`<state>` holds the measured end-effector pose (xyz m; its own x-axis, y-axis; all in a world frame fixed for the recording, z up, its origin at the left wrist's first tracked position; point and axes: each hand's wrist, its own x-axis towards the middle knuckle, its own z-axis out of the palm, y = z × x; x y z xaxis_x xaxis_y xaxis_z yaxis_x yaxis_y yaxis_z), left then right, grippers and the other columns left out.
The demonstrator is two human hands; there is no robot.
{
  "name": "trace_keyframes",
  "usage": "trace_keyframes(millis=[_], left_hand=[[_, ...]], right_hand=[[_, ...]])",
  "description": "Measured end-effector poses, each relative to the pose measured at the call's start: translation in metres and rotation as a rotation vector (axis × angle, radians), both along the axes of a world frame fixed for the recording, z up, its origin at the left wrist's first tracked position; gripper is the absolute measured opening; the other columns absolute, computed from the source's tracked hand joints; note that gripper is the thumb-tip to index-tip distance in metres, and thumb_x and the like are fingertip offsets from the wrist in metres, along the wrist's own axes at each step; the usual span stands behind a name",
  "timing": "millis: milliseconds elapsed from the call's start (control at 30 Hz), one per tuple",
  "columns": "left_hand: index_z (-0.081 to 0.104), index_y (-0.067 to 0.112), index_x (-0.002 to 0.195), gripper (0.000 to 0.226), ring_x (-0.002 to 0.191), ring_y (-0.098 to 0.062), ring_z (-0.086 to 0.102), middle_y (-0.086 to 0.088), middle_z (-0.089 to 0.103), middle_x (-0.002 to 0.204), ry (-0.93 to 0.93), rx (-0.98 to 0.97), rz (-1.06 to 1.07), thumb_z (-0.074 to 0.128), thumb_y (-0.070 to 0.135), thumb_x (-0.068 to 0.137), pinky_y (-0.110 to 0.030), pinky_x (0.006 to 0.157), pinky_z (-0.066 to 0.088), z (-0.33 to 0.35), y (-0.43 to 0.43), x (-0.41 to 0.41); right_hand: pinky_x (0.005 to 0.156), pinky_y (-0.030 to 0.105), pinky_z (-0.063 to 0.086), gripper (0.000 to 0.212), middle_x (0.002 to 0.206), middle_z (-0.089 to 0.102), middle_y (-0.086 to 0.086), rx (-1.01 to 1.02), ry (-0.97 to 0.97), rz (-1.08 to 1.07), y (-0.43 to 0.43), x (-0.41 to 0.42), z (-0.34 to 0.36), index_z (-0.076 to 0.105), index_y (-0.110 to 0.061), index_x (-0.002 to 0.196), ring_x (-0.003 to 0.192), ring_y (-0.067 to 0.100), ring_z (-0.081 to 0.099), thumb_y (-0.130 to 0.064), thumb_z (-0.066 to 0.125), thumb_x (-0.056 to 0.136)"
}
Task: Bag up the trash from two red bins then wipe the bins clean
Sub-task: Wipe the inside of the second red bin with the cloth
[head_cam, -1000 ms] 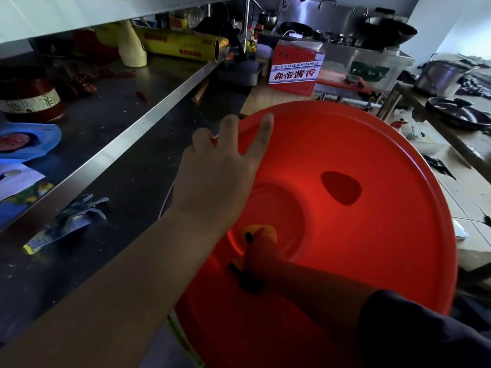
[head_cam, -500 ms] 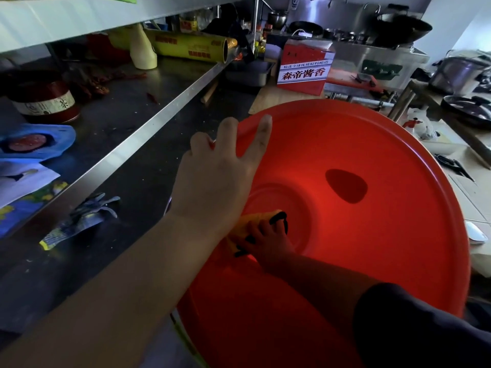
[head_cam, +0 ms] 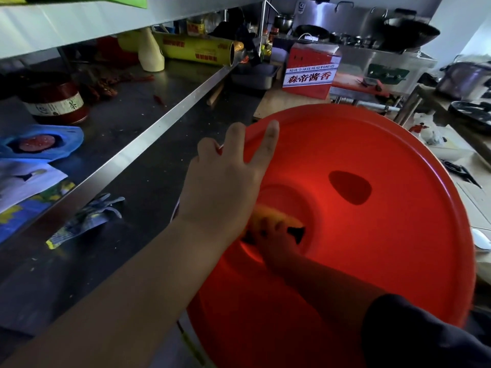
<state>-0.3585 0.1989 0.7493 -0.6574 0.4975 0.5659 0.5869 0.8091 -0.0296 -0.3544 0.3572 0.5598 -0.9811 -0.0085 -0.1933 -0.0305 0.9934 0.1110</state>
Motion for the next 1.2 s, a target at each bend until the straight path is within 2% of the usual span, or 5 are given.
trace_keyframes(millis=[67, 200, 367, 633, 1200], left_hand=[[0.03, 0.02, 0.146, 0.085, 0.079, -0.041, 0.051, -0.023, 0.048, 0.126, 0.023, -0.002, -0.017, 0.067, 0.001, 0.072, -0.04, 0.058, 0.046, 0.001, 0.002, 0.002], [0.021, 0.024, 0.149, 0.086, 0.087, -0.041, 0.049, -0.021, 0.041, 0.133, -0.031, -0.028, 0.015, 0.065, 0.003, 0.077, -0.04, 0.062, 0.046, 0.0, -0.003, 0.0], [-0.008, 0.032, 0.149, 0.081, 0.105, -0.036, 0.041, -0.014, 0.018, 0.146, -0.101, -0.041, 0.068, 0.045, 0.011, 0.09, -0.036, 0.072, 0.042, 0.0, -0.013, 0.003], [-0.021, 0.027, 0.146, 0.09, 0.107, -0.03, 0.042, -0.013, 0.003, 0.147, -0.202, -0.124, 0.149, 0.05, 0.022, 0.09, -0.028, 0.065, 0.036, 0.012, -0.013, 0.015], [0.003, 0.015, 0.15, 0.077, 0.115, -0.036, 0.048, -0.022, 0.025, 0.14, -0.577, 0.002, 0.386, 0.044, 0.037, 0.088, -0.041, 0.085, 0.043, 0.027, -0.051, 0.01]], right_hand=[[0.089, 0.055, 0.043, 0.052, 0.153, 0.017, 0.017, 0.053, -0.134, 0.24, -0.011, 0.005, -0.014, 0.01, -0.025, 0.153, 0.128, 0.051, 0.031, -0.026, 0.026, 0.103], [0.042, 0.047, 0.048, 0.053, 0.118, 0.056, 0.015, 0.119, -0.05, 0.178, 0.01, -0.005, 0.002, 0.058, -0.028, 0.131, 0.081, 0.049, 0.06, -0.022, 0.034, 0.084], [0.084, 0.047, 0.046, 0.064, 0.146, 0.025, 0.019, 0.056, 0.051, -0.242, 0.051, -0.014, 0.044, 0.008, -0.024, 0.153, 0.122, 0.043, 0.039, -0.011, 0.038, 0.097], [0.065, 0.038, 0.034, 0.041, 0.131, 0.041, 0.011, 0.181, 0.109, -0.011, 0.019, -0.005, 0.11, 0.037, -0.023, 0.14, 0.117, 0.034, 0.045, -0.016, 0.036, 0.099], [0.078, 0.041, 0.048, 0.056, 0.114, 0.054, 0.0, -0.122, 0.626, -0.067, -0.007, 0.081, 0.178, 0.045, -0.037, 0.136, 0.1, 0.033, 0.054, -0.024, 0.062, 0.084]])
